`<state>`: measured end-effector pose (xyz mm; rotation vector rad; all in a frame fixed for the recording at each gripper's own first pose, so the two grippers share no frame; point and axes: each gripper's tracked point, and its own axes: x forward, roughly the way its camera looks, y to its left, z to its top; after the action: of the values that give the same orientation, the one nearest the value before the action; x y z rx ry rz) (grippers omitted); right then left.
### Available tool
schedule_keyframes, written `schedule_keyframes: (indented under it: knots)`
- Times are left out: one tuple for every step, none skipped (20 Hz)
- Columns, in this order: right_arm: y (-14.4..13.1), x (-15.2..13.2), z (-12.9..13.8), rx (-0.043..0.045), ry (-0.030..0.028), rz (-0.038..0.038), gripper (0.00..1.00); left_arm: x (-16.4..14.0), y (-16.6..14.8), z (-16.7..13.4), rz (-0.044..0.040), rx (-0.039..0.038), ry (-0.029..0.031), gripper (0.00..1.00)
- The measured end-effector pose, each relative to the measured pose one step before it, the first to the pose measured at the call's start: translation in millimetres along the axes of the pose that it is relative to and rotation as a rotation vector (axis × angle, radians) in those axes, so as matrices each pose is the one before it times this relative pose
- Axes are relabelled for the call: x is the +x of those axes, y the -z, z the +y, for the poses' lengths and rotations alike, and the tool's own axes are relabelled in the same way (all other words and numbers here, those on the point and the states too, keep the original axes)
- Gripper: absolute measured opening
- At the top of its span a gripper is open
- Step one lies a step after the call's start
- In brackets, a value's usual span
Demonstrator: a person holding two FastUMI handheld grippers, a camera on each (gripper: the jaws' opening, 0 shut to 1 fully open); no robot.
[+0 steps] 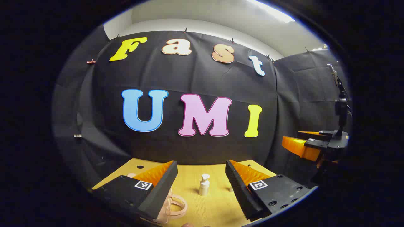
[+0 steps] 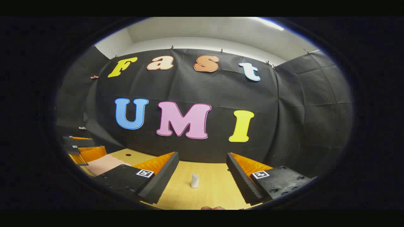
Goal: First open the suitcase, pack the skin care products into it, and then close the suitcase.
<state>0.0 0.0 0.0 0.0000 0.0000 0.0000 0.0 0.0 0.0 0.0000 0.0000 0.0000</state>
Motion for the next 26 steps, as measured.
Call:
schedule_keyframes:
  knots:
    - [0.54,-2.15,-3.89,-0.01244,0.00996,-0.00069,0.96,0.57,2.58,-0.48,0.00524,-0.00179,0.00419,0.96]
    - [1.54,-0.72,-2.99,-0.01372,0.00908,0.00168,0.94,-0.63,3.30,-0.37,0.00733,0.00055,0.00387,0.96]
    - [0.40,-2.36,-1.46,-0.00630,0.00671,0.00100,0.94,-0.47,2.47,-0.05,0.00739,0.00244,0.00465,0.96]
    - [0.20,-0.94,0.54,0.00286,0.00171,0.00087,0.96,0.64,3.25,0.98,0.00461,0.00575,0.00280,0.96]
    - [1.52,-1.03,2.32,0.00620,-0.00040,0.00150,0.96,-0.38,0.65,1.70,0.00259,0.00676,-0.00054,0.96]
    - [3.35,0.40,2.23,0.00145,0.00015,0.00813,0.94,-1.32,0.41,0.79,-0.00094,0.00286,-0.00022,0.96]
    - [3.67,0.25,1.31,-0.00554,0.00218,0.00835,0.95,-1.10,-1.09,-0.02,-0.00119,-0.00035,0.00525,0.96]
    - [0.50,0.03,1.27,-0.00424,0.00072,0.00358,0.96,-0.31,0.39,0.00,-0.00175,0.00047,0.00562,0.96]
    - [-2.07,-1.14,2.51,0.00014,-0.00097,-0.00331,0.96,-0.78,-0.56,0.06,-0.00075,0.00408,0.00510,0.96]
    - [-2.26,0.07,2.18,0.00207,-0.00196,-0.00684,0.96,0.42,0.78,0.75,-0.00058,0.00770,0.00359,0.96]
    - [-0.95,0.98,0.70,0.00101,-0.00103,-0.00630,0.96,0.10,-0.95,2.09,-0.00257,0.00929,-0.00211,0.96]
    - [-1.31,0.35,0.07,-0.00048,0.00062,-0.00410,0.96,-0.73,-1.23,2.24,-0.00609,0.00562,-0.00245,0.96]
    - [0.34,0.91,0.35,-0.00083,0.00180,0.00051,0.97,-0.81,-1.06,0.61,-0.00412,0.00142,0.00022,0.96]
    - [0.88,0.94,-0.30,0.00187,0.00213,0.00133,0.96,0.22,1.56,0.87,0.00062,-0.00168,-0.00049,0.96]
    - [0.21,1.38,0.14,0.00445,0.00195,0.00094,0.96,0.48,1.51,-0.21,0.00370,-0.00270,0.00290,0.96]
    - [-0.03,0.33,-0.06,0.00452,0.00290,0.00271,0.95,0.64,2.68,-0.61,0.00389,-0.00162,0.00426,0.96]
    - [1.69,0.38,0.00,0.00395,0.00226,0.00387,0.96,1.18,3.22,-0.91,0.00807,0.00180,0.00422,0.96]
    - [2.04,0.29,0.47,0.00150,0.00096,0.00441,0.95,0.67,3.98,0.54,0.00744,0.00325,0.00072,0.96]
    - [0.32,0.06,-0.04,-0.00201,0.00148,0.00256,0.95,2.56,5.04,0.08,0.01154,0.00466,0.00183,0.96]
    - [0.99,0.31,0.17,-0.00644,0.00161,0.00019,0.96,1.07,8.42,-0.61,0.01669,0.00703,-0.00008,0.96]
    - [0.61,0.20,0.07,-0.01087,0.00325,0.00036,0.96,1.56,6.38,0.58,0.01658,0.01297,-0.00464,0.96]
    - [-0.60,-0.29,-0.17,-0.01242,0.00248,-0.00251,0.96,2.79,7.14,-1.00,0.01571,0.01409,0.00155,0.96]
    - [-1.48,0.24,1.03,-0.00974,-0.00098,-0.00597,0.96,2.12,4.97,-3.10,0.01100,0.00833,0.01419,0.96]
    - [-2.15,-0.57,0.60,-0.00696,-0.00028,-0.00516,0.96,2.17,5.04,-2.07,0.00471,0.00286,0.01111,0.96]
    - [1.08,-0.18,0.75,-0.00411,-0.00054,-0.00142,0.96,2.69,5.81,-0.90,0.00894,-0.00025,0.00720,0.96]
    - [0.23,0.23,-0.33,-0.00136,0.00120,0.00093,0.96,3.05,8.50,0.58,0.01479,-0.00046,0.00322,0.96]
